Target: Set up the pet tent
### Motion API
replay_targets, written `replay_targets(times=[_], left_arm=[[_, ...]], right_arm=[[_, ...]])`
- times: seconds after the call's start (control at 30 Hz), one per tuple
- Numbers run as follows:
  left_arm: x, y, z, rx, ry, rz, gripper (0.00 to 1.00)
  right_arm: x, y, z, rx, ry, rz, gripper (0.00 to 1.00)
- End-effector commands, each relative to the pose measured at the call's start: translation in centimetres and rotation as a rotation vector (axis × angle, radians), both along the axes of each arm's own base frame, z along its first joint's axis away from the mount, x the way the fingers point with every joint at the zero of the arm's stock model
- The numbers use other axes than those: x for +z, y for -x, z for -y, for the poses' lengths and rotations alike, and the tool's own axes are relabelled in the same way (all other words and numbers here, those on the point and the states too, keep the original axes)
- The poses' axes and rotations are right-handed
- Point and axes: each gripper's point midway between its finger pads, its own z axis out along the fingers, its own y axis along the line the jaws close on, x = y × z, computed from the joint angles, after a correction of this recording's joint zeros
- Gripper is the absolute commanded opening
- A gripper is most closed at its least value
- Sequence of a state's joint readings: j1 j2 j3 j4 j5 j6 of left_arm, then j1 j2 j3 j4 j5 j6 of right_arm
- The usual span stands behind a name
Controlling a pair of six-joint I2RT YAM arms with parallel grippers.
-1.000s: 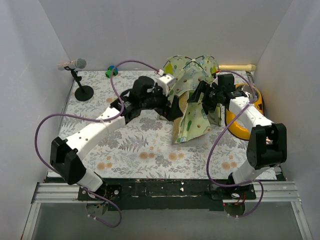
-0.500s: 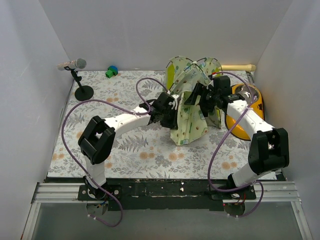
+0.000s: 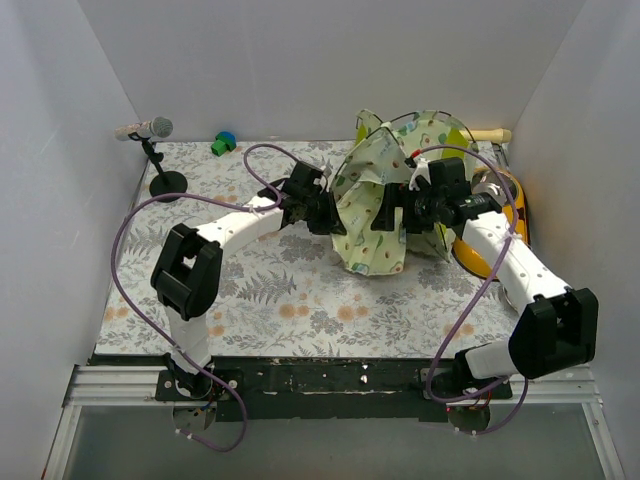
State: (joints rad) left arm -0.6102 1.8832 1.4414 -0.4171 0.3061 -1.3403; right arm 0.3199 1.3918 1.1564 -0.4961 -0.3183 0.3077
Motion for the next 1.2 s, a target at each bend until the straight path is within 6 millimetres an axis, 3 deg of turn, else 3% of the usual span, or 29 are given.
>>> replay_targets(times=[0.0, 0.03, 0.1, 0.17, 0.2, 0.43, 0.47, 0.53, 0.57, 0.63, 0.77, 0.83, 0.9, 0.97, 1.0, 1.07, 1.1, 1.17], left_arm=[[5.8, -1.3, 1.7, 0.043, 0.159, 0.083, 0.00], [5.9, -1.3, 1.8, 0.042, 0.165, 0.080, 0.00], [5.9, -1.5, 1.5, 0.062, 0.159, 0.080, 0.00], [6.0, -2.0, 0.6, 0.093, 0.156, 0.076, 0.00], [5.8, -2.1, 0.1, 0.108, 0.150, 0.075, 0.00], [5.5, -3.8, -1.4, 0.151, 0.119, 0.110, 0.00], [5.5, -4.0, -1.3, 0.153, 0.119, 0.110, 0.00], [5.2, -4.1, -1.2, 0.158, 0.122, 0.101, 0.00], [5.0, -4.1, -1.1, 0.158, 0.122, 0.097, 0.00], [4.7, -4.1, -1.3, 0.161, 0.118, 0.092, 0.00], [4.3, -4.6, -1.5, 0.172, 0.118, 0.077, 0.00], [4.6, -5.0, -1.4, 0.171, 0.125, 0.079, 0.00], [4.8, -5.3, -1.1, 0.160, 0.135, 0.084, 0.00], [4.9, -5.6, -0.8, 0.152, 0.146, 0.085, 0.00], [5.0, -5.6, -0.5, 0.141, 0.158, 0.083, 0.00], [5.5, -5.7, 0.1, 0.125, 0.189, 0.080, 0.00], [5.8, -5.6, 0.4, 0.103, 0.208, 0.082, 0.00], [7.5, -5.2, 1.2, 0.048, 0.255, 0.114, 0.00]], right_arm=[[-1.4, 6.0, -1.3, 0.315, -0.034, -0.161, 0.95], [-2.0, 6.7, -1.3, 0.444, -0.048, -0.174, 0.94], [-0.5, 6.6, -1.4, 0.683, -0.131, -0.033, 0.92], [-0.2, 5.5, -1.3, 0.787, -0.099, 0.022, 0.93], [0.1, 5.8, -1.3, 0.847, -0.150, 0.010, 0.93], [0.6, 10.5, -1.9, 0.855, -0.432, -0.142, 0.95], [0.6, 9.4, -1.9, 0.851, -0.415, -0.088, 0.95], [1.3, 4.9, -1.2, 0.738, -0.350, 0.051, 0.95], [2.7, 1.8, 0.5, 0.622, -0.358, 0.153, 0.95], [5.8, -1.8, 2.0, 0.477, -0.383, 0.299, 0.97], [12.4, -2.7, 1.2, 0.644, -0.497, 0.393, 0.98], [13.2, -3.0, 1.3, 0.667, -0.470, 0.404, 0.98], [12.2, -3.2, 1.9, 0.619, -0.358, 0.383, 0.98], [9.1, -3.4, 2.6, 0.524, -0.302, 0.273, 0.98], [7.0, -3.5, 2.9, 0.471, -0.304, 0.171, 0.98], [5.3, -2.1, 2.5, 0.524, -0.417, 0.001, 0.90], [5.6, -0.8, 1.9, 0.559, -0.497, -0.038, 0.86], [6.5, -0.5, 1.3, 0.583, -0.532, 0.018, 0.87]])
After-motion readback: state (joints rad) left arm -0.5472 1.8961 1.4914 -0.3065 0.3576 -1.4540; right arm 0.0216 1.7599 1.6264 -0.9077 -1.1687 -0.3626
